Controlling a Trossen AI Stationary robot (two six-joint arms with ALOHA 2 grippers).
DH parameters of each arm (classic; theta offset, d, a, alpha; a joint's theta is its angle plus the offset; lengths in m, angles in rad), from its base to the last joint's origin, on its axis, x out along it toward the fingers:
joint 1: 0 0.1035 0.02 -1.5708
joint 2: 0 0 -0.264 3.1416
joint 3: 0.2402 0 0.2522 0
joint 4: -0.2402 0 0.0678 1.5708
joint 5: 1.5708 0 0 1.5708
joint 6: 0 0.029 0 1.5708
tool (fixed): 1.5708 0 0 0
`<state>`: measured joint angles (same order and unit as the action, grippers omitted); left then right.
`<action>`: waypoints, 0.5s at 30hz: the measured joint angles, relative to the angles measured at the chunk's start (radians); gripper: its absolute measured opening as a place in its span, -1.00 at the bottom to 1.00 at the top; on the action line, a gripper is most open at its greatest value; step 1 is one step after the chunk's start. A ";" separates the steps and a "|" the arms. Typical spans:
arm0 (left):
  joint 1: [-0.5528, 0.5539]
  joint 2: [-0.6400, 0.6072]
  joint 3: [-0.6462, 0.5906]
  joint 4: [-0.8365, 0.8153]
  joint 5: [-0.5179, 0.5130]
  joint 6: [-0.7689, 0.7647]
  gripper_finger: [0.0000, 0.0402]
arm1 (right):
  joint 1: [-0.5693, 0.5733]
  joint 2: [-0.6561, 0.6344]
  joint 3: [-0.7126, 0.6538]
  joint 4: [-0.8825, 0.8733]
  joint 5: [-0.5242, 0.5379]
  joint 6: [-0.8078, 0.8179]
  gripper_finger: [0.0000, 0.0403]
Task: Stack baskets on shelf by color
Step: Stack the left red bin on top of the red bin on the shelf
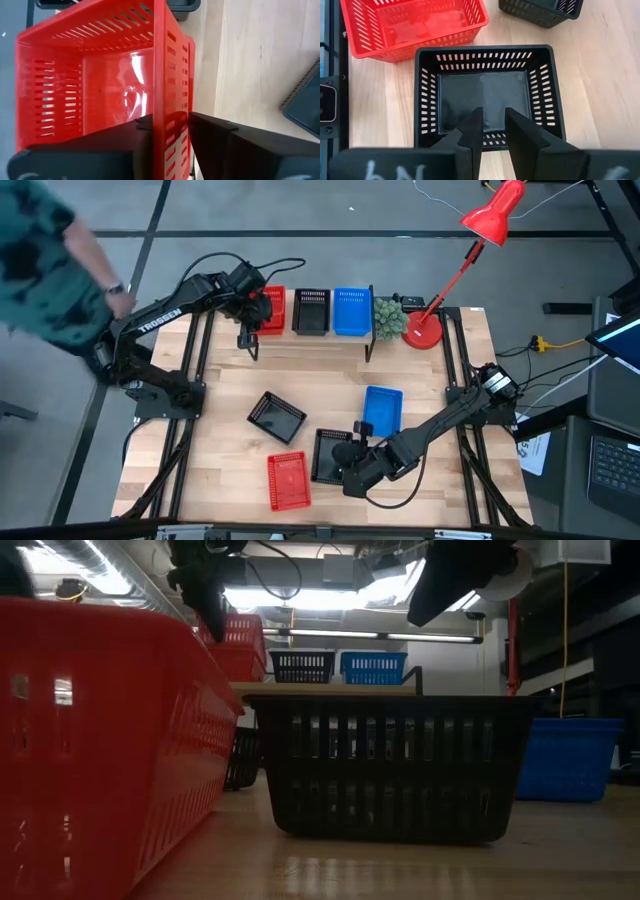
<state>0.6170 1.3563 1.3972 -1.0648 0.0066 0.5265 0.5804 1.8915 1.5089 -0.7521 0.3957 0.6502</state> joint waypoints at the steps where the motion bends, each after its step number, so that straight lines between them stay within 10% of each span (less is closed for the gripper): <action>1: 0.000 0.000 0.000 0.000 0.000 0.000 -0.54 | 0.000 0.000 0.000 0.000 -0.002 0.000 -0.60; 15: -0.018 0.000 0.001 0.002 -0.049 -0.019 -0.42 | 0.001 0.000 0.000 0.000 -0.006 0.000 -0.60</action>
<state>0.5991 1.3563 1.3985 -1.0625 -0.0422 0.5076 0.5812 1.8915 1.5089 -0.7525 0.3896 0.6502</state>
